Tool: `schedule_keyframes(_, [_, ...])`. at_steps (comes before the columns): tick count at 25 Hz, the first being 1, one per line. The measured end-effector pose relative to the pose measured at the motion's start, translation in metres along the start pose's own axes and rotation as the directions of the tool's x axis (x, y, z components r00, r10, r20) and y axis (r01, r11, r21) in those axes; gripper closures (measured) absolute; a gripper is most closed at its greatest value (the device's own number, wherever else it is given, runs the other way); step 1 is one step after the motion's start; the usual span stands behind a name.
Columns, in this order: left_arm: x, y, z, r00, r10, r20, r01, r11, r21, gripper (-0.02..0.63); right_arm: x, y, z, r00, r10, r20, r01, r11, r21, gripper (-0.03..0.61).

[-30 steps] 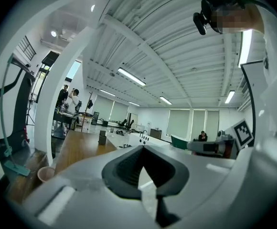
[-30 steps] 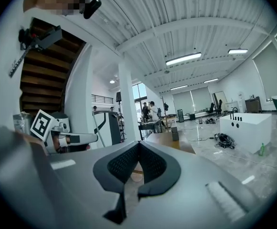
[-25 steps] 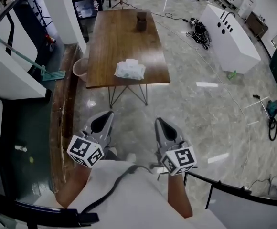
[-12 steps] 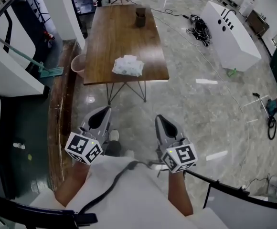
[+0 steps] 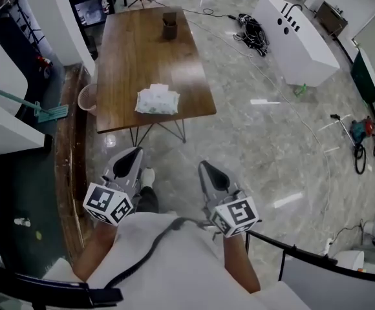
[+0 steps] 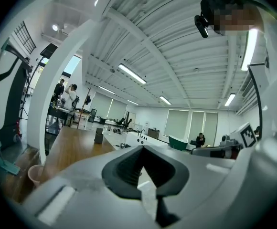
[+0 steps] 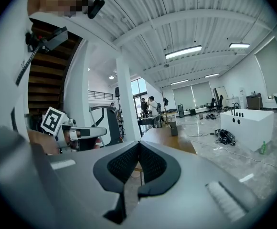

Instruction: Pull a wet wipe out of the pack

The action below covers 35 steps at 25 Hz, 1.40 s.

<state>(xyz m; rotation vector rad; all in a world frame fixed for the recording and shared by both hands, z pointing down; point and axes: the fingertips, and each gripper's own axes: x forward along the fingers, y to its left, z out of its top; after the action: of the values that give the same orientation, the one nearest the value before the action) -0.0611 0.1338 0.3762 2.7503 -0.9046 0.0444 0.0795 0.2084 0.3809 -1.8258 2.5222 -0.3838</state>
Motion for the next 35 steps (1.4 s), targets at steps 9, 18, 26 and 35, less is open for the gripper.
schedule_keyframes(9, [0.068, 0.048, 0.024, 0.984, -0.170, -0.044, 0.171, 0.985, 0.018, 0.608, 0.075, -0.024, 0.025, 0.999, -0.043, 0.026, 0.044, 0.999, -0.025, 0.569])
schedule_keyframes(18, [0.119, 0.110, 0.038, 0.967, -0.236, -0.094, 0.237, 0.972, -0.008, 0.608, 0.156, -0.048, 0.051, 0.991, -0.130, 0.025, 0.131, 0.991, -0.029, 0.569])
schedule_keyframes(26, [0.147, 0.165, 0.038, 0.951, -0.268, -0.153, 0.275, 0.961, 0.032, 0.607, 0.217, -0.059, 0.059, 0.986, -0.168, 0.005, 0.168, 0.985, -0.037, 0.570])
schedule_keyframes(35, [0.164, 0.199, 0.032, 0.943, -0.288, -0.169, 0.296, 0.955, 0.025, 0.607, 0.256, -0.061, 0.058, 0.978, -0.207, -0.026, 0.206, 0.978, -0.041, 0.569])
